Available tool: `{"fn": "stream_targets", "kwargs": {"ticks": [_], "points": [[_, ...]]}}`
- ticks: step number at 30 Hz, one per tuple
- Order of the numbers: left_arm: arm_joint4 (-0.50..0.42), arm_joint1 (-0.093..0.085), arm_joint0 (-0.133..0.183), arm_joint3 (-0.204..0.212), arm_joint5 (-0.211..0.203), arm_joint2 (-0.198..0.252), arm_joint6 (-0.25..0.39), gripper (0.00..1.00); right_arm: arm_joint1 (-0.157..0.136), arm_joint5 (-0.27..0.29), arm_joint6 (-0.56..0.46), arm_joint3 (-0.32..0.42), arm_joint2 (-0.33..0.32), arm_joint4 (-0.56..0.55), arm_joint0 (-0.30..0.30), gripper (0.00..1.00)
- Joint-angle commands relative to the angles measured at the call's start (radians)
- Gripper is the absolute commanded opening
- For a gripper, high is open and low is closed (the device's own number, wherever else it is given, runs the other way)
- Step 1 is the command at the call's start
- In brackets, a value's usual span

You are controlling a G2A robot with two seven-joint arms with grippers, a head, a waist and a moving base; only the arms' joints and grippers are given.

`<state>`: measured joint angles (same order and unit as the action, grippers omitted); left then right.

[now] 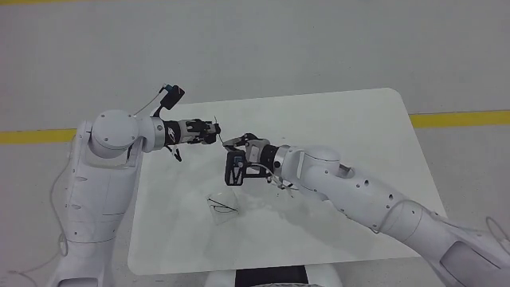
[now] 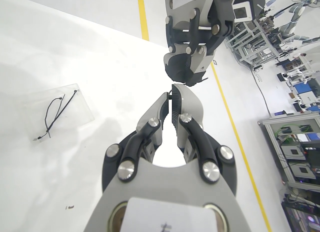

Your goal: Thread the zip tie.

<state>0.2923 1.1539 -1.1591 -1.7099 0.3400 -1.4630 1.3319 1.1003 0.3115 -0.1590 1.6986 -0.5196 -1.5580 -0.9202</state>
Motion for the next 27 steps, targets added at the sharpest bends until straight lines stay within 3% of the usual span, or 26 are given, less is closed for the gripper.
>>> {"fn": "stream_targets", "kwargs": {"ticks": [1, 6, 10, 19, 21, 27], "points": [[0.000, 0.000, 0.000, 0.000, 0.000, 0.000, 0.000, 1.00, -0.002, 0.015, 0.005, -0.006, -0.021, 0.029, -0.012, 0.00], [0.000, 0.000, 0.000, 0.000, 0.000, 0.000, 0.000, 1.00, -0.009, 0.028, 0.003, -0.021, -0.064, 0.158, -0.040, 0.00], [0.000, 0.000, 0.000, 0.000, 0.000, 0.000, 0.000, 1.00, -0.022, 0.028, 0.009, -0.037, -0.086, 0.329, -0.041, 0.00], [0.000, 0.000, 0.000, 0.000, 0.000, 0.000, 0.000, 1.00, -0.023, 0.028, 0.009, -0.039, -0.090, 0.338, -0.040, 0.00], [0.011, -0.001, -0.012, 0.002, -0.051, 0.014, -0.045, 1.00, -0.023, 0.022, 0.025, -0.046, -0.101, 0.371, -0.055, 0.00], [-0.090, -0.008, -0.036, 0.044, -0.241, -0.001, -0.106, 1.00, -0.031, 0.028, 0.068, -0.069, -0.128, 0.661, -0.087, 0.00]]}}
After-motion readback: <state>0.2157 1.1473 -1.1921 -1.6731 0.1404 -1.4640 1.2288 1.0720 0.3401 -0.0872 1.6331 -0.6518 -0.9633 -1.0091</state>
